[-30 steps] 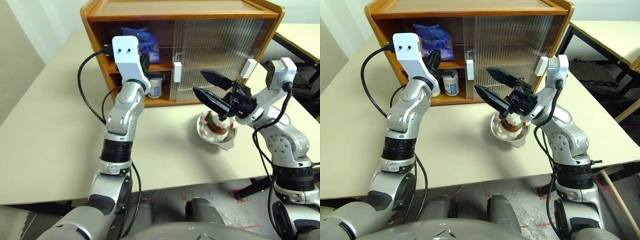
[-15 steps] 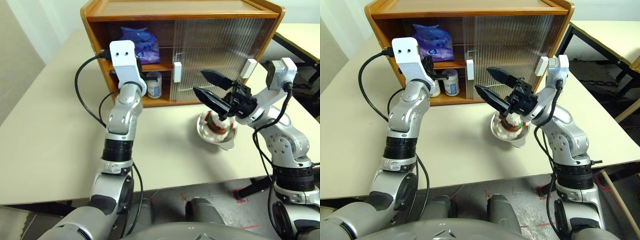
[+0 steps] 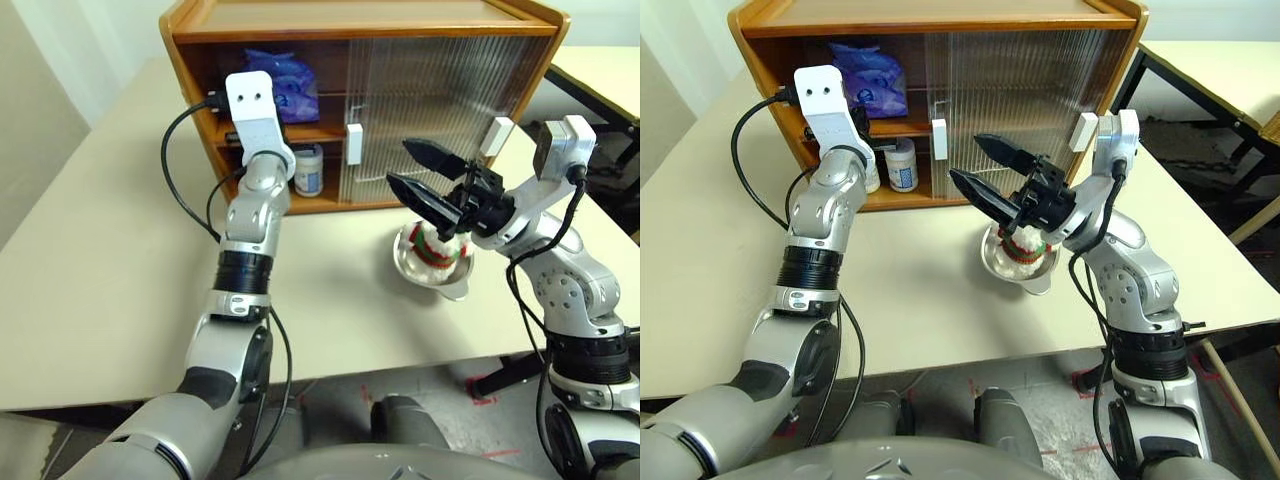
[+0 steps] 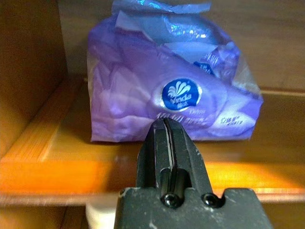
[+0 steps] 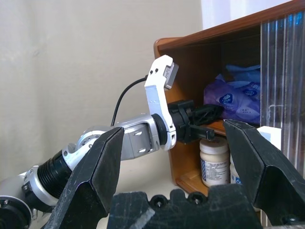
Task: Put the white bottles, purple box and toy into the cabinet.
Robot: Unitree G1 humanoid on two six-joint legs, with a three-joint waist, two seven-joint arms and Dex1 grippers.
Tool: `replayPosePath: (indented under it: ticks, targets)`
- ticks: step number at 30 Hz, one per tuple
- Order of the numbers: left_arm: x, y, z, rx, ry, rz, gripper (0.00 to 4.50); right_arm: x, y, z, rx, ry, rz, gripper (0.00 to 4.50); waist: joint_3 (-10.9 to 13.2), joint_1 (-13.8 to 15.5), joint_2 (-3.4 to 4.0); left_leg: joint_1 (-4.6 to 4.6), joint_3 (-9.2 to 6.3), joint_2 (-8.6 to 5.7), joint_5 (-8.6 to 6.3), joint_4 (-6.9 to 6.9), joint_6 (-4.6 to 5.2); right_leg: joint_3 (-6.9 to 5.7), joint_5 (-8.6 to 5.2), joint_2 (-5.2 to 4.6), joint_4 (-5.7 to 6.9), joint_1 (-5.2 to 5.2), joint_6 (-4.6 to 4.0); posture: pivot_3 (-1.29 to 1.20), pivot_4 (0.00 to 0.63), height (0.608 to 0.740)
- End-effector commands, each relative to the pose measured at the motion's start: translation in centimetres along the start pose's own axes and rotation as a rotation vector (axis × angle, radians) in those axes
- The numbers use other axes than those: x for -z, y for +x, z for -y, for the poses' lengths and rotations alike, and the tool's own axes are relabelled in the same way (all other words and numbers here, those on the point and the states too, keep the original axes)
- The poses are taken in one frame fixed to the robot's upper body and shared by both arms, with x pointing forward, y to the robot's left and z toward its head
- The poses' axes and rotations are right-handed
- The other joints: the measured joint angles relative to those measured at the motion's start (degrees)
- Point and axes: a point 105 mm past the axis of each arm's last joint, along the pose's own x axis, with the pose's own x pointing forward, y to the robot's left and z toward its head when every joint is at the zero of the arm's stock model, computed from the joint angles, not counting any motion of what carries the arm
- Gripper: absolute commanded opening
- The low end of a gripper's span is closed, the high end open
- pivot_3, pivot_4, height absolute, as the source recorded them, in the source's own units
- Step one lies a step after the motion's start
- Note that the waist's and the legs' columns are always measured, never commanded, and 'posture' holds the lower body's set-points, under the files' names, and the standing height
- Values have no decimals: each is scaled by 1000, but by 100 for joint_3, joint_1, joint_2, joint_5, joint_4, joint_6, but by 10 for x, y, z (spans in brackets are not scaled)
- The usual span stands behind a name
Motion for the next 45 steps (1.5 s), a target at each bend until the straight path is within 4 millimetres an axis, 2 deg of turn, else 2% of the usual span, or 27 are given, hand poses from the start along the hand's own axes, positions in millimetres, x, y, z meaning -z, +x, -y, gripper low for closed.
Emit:
replayPosePath:
  ticks: [1,11,19,23,26,30,39,45]
  targets:
    - [1,6,-4,-22,14,0,33,-1,-1,-1,3,-19,-1,4500,0,1,0,0,0,0,0,0,0,0,0,0,0,0,0,-5,0,740]
    - [-3,7,3,6,-2,20,33,-1,-1,0,8,-20,1,4500,0,0,0,0,0,0,0,0,0,0,0,0,0,0,0,-5,0,740]
    - [-16,-20,17,89,-12,53,33,0,-1,1,5,-15,0,4500,0,0,0,0,0,3,-1,-1,-1,1,1,-1,2,0,-1,16,0,740]
    - [-16,-35,24,139,0,47,33,0,0,2,0,-12,-3,4500,0,5,0,2,0,4,-1,0,-1,4,2,-1,5,0,-2,23,0,740]
    - [-23,-48,40,237,25,86,33,0,0,3,-4,-8,-6,4500,0,8,0,2,0,2,0,1,-1,4,3,-1,7,0,-3,35,0,740]
    - [-25,-53,55,334,26,98,33,0,0,4,-9,-7,-9,4500,-1,9,2,4,0,0,0,4,0,5,2,0,7,1,-3,32,0,740]
    - [-12,-70,94,593,15,62,33,-1,-4,3,4,-14,-15,4500,-1,-2,2,4,0,-2,2,3,3,6,-6,6,7,0,0,0,0,740]
    - [-2,-72,117,642,14,59,33,1,-7,1,15,-10,-23,4500,-1,-3,2,4,1,-1,3,4,5,8,-8,5,4,1,4,-20,0,740]
